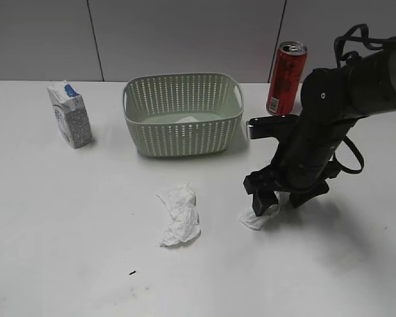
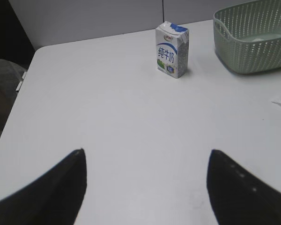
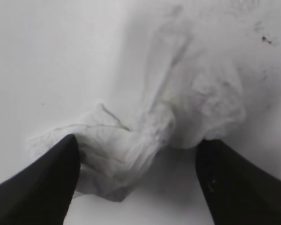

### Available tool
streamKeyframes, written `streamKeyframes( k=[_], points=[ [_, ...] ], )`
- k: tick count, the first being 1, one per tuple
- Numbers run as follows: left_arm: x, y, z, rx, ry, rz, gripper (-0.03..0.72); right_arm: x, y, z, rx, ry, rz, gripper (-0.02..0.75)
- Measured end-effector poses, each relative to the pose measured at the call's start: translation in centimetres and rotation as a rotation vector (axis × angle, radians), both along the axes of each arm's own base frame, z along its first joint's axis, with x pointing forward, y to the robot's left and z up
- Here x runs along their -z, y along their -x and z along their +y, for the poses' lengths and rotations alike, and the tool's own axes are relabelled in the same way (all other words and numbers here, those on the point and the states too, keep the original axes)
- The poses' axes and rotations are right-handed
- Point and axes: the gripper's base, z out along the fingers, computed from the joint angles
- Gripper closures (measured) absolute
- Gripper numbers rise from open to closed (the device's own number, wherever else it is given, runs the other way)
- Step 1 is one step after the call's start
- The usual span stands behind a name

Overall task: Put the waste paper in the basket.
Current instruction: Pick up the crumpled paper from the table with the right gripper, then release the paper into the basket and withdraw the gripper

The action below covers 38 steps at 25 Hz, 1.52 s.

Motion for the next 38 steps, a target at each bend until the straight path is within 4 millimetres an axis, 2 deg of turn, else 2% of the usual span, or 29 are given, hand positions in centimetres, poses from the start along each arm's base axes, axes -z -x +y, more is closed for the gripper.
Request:
streamKeyframes(
  k=[3,5,8,11,13,16,19,21,27,33,36,38],
  points=[
    [0.0,0.0,0.0,0.000,0.000,0.000,0.099,0.0,0.0,0.0,0.001,0.000,0.000,0.181],
    [0.0,0.0,0.0,0.000,0.000,0.000,0.099,0.0,0.0,0.0,0.001,0.000,-0.001,0.251],
    [0.0,0.0,0.0,0.000,0.000,0.000,0.099,0.1,0.0,0.0,0.001,0.001,0.001,0.432],
    [0.0,0.0,0.0,0.000,0.000,0.000,0.099,0.2,0.0,0.0,0.003,0.000,0.003,0.653],
    [0.0,0.0,0.0,0.000,0.000,0.000,0.099,0.2,0.0,0.0,0.005,-0.001,0.005,0.714],
    [0.0,0.0,0.0,0.000,0.000,0.000,0.099,0.1,0.0,0.0,0.006,-0.002,0.007,0.732],
    [0.0,0.0,0.0,0.000,0.000,0.000,0.099,-1.5,0.2,0.0,0.002,-0.012,-0.010,0.734],
    [0.0,0.0,0.0,0.000,0.000,0.000,0.099,-3.4,0.3,-0.1,-0.007,-0.033,-0.054,0.734],
    [0.0,0.0,0.0,0.000,0.000,0.000,0.099,-11.1,0.6,-0.2,-0.065,-0.121,-0.261,0.736],
    [0.0,0.0,0.0,0.000,0.000,0.000,0.099,-18.9,-1.8,1.4,-0.128,-0.265,-0.541,0.737],
    [0.0,0.0,0.0,0.000,0.000,0.000,0.099,-21.1,-3.5,2.6,-0.123,-0.343,-0.659,0.737],
    [0.0,0.0,0.0,0.000,0.000,0.000,0.099,-21.3,-4.6,3.8,-0.143,-0.369,-0.690,0.738]
  ],
)
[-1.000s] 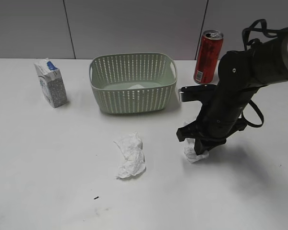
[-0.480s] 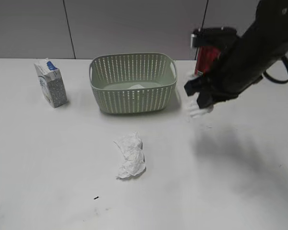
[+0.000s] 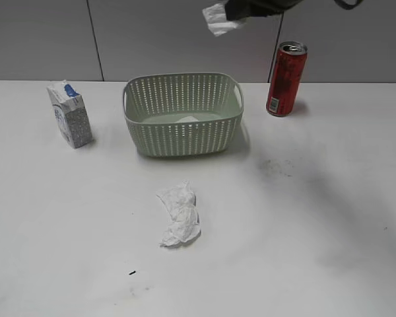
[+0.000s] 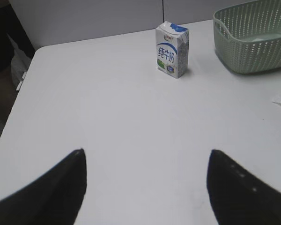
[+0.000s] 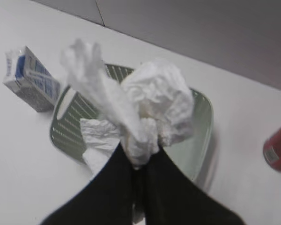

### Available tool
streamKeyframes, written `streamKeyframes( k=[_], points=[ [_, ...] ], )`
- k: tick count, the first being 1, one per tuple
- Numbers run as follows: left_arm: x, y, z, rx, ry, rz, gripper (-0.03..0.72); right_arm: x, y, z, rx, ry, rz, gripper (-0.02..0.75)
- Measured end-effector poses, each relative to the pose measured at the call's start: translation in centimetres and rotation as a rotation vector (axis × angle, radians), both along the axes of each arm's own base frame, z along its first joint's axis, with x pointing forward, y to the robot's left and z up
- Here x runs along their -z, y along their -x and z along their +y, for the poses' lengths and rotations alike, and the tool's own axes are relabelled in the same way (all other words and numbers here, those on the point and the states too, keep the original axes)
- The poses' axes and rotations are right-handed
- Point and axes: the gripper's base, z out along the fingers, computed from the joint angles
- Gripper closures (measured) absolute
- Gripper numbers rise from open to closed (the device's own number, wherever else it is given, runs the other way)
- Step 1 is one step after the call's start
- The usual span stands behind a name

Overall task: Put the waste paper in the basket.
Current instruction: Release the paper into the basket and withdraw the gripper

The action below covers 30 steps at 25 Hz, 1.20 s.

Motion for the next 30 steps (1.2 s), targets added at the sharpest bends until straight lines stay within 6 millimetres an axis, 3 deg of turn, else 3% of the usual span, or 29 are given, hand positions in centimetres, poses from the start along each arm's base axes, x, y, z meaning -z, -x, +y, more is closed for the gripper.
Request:
streamKeyframes(
  k=[2,5,10,12,17,19,21,25,30],
  points=[
    [0.0,0.0,0.0,0.000,0.000,0.000,0.099,0.3,-0.8,1.6,-0.036,0.003,-0.026,0.738],
    [0.0,0.0,0.0,0.000,0.000,0.000,0.099,2.4,-2.1,3.8,-0.075,0.028,-0.060,0.738],
    [0.0,0.0,0.0,0.000,0.000,0.000,0.099,8.0,-4.4,5.6,-0.071,0.080,-0.083,0.701],
    [0.0,0.0,0.0,0.000,0.000,0.000,0.099,10.3,-4.9,5.8,-0.076,0.111,-0.056,0.623],
    [0.0,0.0,0.0,0.000,0.000,0.000,0.099,13.4,-5.3,6.1,-0.083,0.149,-0.002,0.220],
    [0.0,0.0,0.0,0.000,0.000,0.000,0.099,13.5,-5.3,6.1,-0.085,0.152,0.004,0.125],
    [0.0,0.0,0.0,0.000,0.000,0.000,0.099,13.3,-5.3,6.1,-0.087,0.151,0.006,0.092],
    [0.0,0.0,0.0,0.000,0.000,0.000,0.099,12.1,-5.1,6.2,-0.113,0.164,0.058,0.086],
    [0.0,0.0,0.0,0.000,0.000,0.000,0.099,8.3,-3.4,5.9,-0.193,0.215,0.203,0.134]
  ],
)
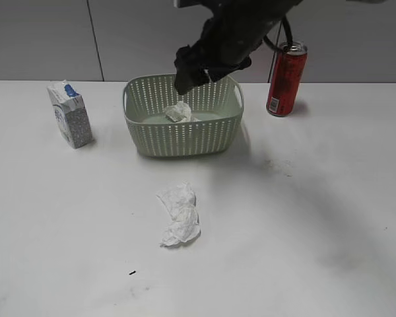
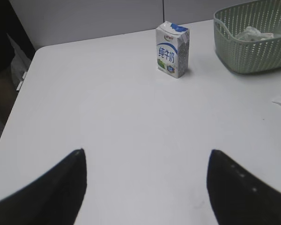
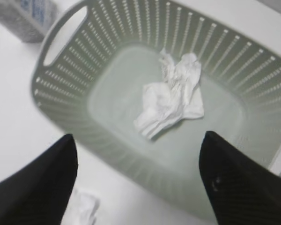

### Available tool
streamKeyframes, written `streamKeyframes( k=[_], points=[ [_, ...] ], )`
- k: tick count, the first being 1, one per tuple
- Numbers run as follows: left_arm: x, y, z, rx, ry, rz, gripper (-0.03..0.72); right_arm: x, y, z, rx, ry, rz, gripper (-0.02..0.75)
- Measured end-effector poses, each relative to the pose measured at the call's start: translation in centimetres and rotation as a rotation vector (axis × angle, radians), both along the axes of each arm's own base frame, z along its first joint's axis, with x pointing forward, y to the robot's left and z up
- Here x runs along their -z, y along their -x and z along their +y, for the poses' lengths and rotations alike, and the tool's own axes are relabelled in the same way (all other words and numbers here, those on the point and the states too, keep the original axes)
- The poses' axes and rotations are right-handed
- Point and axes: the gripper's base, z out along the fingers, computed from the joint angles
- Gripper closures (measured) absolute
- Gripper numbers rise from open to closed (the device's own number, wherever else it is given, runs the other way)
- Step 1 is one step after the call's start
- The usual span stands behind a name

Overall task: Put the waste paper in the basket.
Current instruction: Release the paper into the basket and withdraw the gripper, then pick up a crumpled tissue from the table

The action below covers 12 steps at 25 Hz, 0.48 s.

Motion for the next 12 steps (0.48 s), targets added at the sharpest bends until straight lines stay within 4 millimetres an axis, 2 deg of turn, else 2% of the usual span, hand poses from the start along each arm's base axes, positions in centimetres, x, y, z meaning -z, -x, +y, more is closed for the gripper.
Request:
streamKeyframes(
  k=[2,6,9,12],
  points=[
    [0.0,0.0,0.0,0.000,0.000,0.000,0.099,-1.4,1.0,-0.4,-0.035,0.038,0.077,0.161],
    [-0.2,0.0,0.0,-0.001,0.002,-0.015,0.099,-2.5,3.0,-1.3,-0.098,0.136,0.247,0.177],
    [-1.0,-0.1,0.0,-0.007,0.008,-0.061,0.099,-3.0,3.2,-2.0,-0.099,0.192,0.245,0.178],
    [-2.0,-1.0,0.0,-0.011,0.014,-0.056,0.099,-3.4,2.5,-3.5,-0.048,0.227,0.226,0.178]
  ],
)
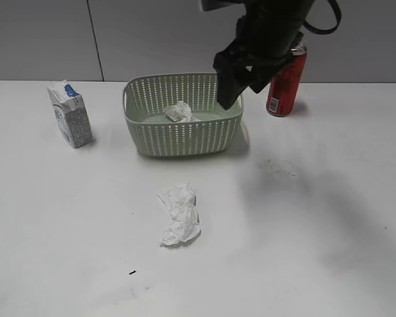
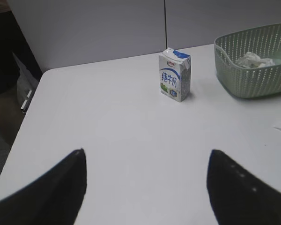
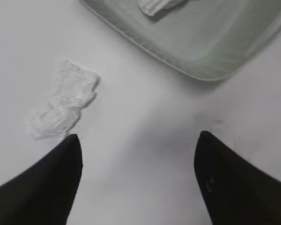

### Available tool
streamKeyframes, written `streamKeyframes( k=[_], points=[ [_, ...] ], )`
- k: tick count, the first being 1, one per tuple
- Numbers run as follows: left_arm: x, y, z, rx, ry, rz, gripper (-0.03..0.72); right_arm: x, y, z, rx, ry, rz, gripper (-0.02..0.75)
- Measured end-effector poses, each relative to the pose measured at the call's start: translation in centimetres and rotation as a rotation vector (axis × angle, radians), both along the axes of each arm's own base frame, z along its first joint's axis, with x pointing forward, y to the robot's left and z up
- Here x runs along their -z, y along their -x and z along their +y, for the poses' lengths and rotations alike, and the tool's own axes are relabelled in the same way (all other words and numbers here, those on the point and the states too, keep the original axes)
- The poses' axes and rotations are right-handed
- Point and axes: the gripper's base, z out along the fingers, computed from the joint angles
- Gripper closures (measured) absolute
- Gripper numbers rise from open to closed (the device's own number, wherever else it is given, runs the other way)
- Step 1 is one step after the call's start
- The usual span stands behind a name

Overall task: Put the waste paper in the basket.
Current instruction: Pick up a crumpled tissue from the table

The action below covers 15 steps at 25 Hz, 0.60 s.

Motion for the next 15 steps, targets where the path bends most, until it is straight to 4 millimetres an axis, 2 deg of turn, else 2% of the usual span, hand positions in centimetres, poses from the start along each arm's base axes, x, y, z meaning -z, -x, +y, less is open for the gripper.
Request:
streamKeyframes(
  k=[4,8,11,15],
  points=[
    [-1.2,-2.1,-0.2,0.007,0.008,0.083,0.099,-0.5,-1.8,-3.7,0.115,0.004,-0.008,0.179],
    [-2.5,-5.1,-0.6,0.062,0.009,0.131,0.099,-1.6,-3.2,-8.6,0.247,-0.006,-0.027,0.179],
    [-3.2,-7.3,-1.4,0.137,-0.016,0.190,0.097,-2.5,-3.1,-12.3,0.331,-0.006,-0.033,0.181],
    [-3.7,-11.4,-3.7,0.266,-0.078,0.295,0.097,-2.9,-1.9,-16.6,0.434,-0.009,-0.010,0.181]
  ],
)
